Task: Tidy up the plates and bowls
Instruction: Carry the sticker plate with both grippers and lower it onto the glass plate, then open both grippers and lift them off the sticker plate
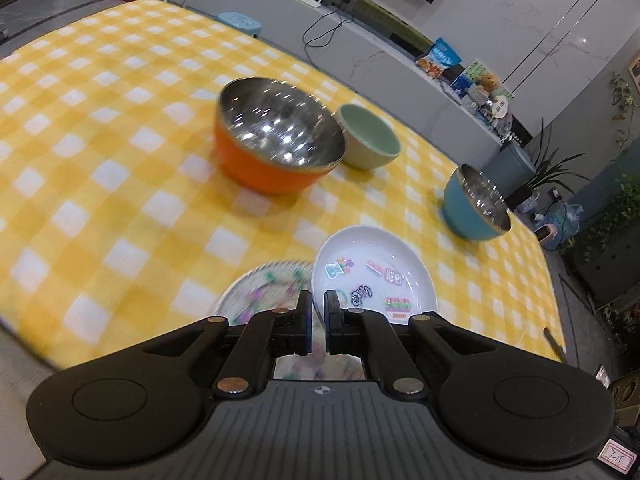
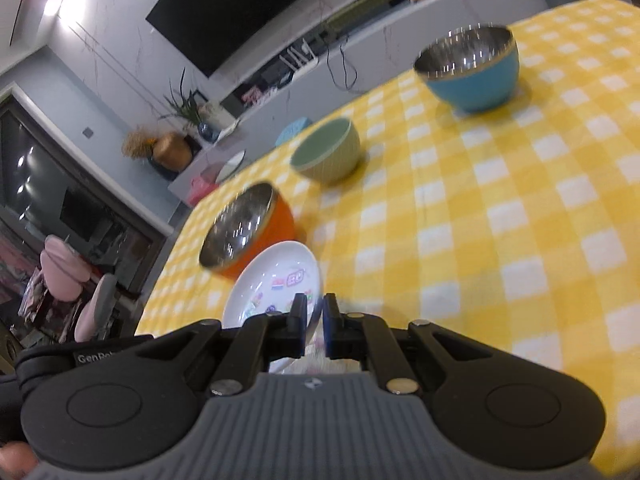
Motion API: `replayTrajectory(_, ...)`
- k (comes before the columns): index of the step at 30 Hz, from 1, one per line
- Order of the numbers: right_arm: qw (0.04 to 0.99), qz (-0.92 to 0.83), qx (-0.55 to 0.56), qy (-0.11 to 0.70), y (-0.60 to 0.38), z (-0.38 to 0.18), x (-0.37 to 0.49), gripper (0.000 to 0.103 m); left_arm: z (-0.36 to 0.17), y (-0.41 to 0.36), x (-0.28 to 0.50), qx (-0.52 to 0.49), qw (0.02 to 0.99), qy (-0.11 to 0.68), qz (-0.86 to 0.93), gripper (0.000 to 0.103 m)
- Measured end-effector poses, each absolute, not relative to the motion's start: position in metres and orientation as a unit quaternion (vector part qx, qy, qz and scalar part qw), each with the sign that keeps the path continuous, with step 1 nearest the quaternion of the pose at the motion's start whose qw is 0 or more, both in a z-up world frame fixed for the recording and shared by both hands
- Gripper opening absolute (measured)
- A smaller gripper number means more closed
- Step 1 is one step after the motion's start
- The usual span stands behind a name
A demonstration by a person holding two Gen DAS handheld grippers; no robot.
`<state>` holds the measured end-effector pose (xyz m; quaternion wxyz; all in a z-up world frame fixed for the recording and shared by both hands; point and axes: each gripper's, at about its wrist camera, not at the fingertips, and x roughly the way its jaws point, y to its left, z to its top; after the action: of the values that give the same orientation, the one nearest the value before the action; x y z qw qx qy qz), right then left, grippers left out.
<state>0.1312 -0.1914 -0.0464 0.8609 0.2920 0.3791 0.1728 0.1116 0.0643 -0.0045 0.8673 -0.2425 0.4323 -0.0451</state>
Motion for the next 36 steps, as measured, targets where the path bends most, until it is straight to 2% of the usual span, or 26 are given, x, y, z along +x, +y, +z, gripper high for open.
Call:
replayTrajectory(7, 0.842, 0.185, 0.308, 0.403, -0.187, -0.070, 0.115, 0.006, -0.022, 0.078, 0.094, -0.263, 0.856, 0.444, -0.035, 0.005)
replayTrajectory(15, 0.841, 0.184, 0.308, 0.405, -0.187, -0.081, 0.117, 0.006, -0.028, 0.072, 0.094, -0.236, 0.862, 0.447, -0.028, 0.005)
replayTrajectory(36, 0.854, 0.180, 0.258, 0.413, -0.176, -0.079, 0.115, 0.010, -0.032, 0.067, 0.094, -0.204, 0.858, 0.472, -0.007, 0.006)
